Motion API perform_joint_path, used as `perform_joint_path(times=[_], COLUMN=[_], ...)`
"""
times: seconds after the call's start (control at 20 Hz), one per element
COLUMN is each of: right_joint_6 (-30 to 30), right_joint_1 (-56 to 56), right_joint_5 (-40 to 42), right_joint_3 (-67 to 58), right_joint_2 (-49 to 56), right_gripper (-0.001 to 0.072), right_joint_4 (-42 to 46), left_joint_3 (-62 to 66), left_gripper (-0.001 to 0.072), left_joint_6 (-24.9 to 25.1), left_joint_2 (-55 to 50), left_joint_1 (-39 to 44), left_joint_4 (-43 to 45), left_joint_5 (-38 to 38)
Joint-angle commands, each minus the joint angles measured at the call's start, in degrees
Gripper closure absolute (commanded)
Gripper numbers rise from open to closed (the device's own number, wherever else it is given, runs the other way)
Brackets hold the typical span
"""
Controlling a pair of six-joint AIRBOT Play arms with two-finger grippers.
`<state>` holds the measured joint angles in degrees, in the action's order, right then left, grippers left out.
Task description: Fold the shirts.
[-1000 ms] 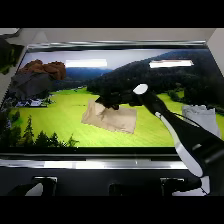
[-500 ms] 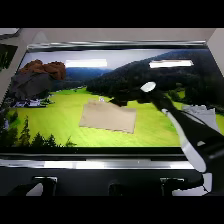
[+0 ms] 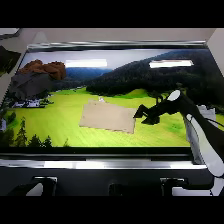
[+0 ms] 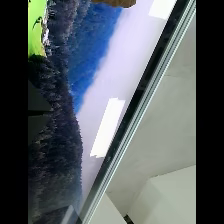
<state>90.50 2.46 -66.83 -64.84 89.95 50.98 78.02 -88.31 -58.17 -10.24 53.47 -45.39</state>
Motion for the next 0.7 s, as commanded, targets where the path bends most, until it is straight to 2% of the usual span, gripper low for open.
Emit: perform_joint_path(times=[0.0, 0.05, 0.15, 0.2, 0.3, 0.4, 0.65], right_joint_6=[-1.9, -3.2, -6.1, -8.9, -11.8, -12.0, -2.1], right_joint_1=[2.9, 3.9, 4.7, 4.0, 1.0, -4.3, -23.3], right_joint_5=[6.0, 6.4, 7.7, 7.3, 4.0, -0.5, -12.5], right_joint_3=[4.0, 4.0, 4.0, 3.3, -0.5, -6.7, -23.5], right_joint_2=[3.5, 4.7, 5.8, 5.5, 3.3, 0.1, -5.0], right_gripper=[0.0115, 0.0155, 0.0288, 0.0676, 0.0673, 0.0673, 0.0674], right_joint_4=[-8.5, -10.8, -15.2, -16.8, -17.0, -15.3, -2.6], left_joint_3=[0.0, 0.0, 0.0, 0.0, 0.0, 0.0, 0.0], left_gripper=[0.0672, 0.0672, 0.0672, 0.0672, 0.0672, 0.0672, 0.0671], left_joint_6=[0.0, 0.0, 0.0, 0.0, 0.0, 0.0, 1.3], left_joint_2=[0.0, 0.0, 0.0, 0.0, 0.0, 0.0, 0.0], left_joint_1=[0.0, 0.0, 0.0, 0.0, 0.0, 0.0, 0.0], left_joint_4=[0.4, 0.4, 0.4, 0.4, 0.4, 0.6, 0.6], left_joint_5=[-1.4, -1.7, -1.7, -1.7, -1.7, -1.7, -1.8])
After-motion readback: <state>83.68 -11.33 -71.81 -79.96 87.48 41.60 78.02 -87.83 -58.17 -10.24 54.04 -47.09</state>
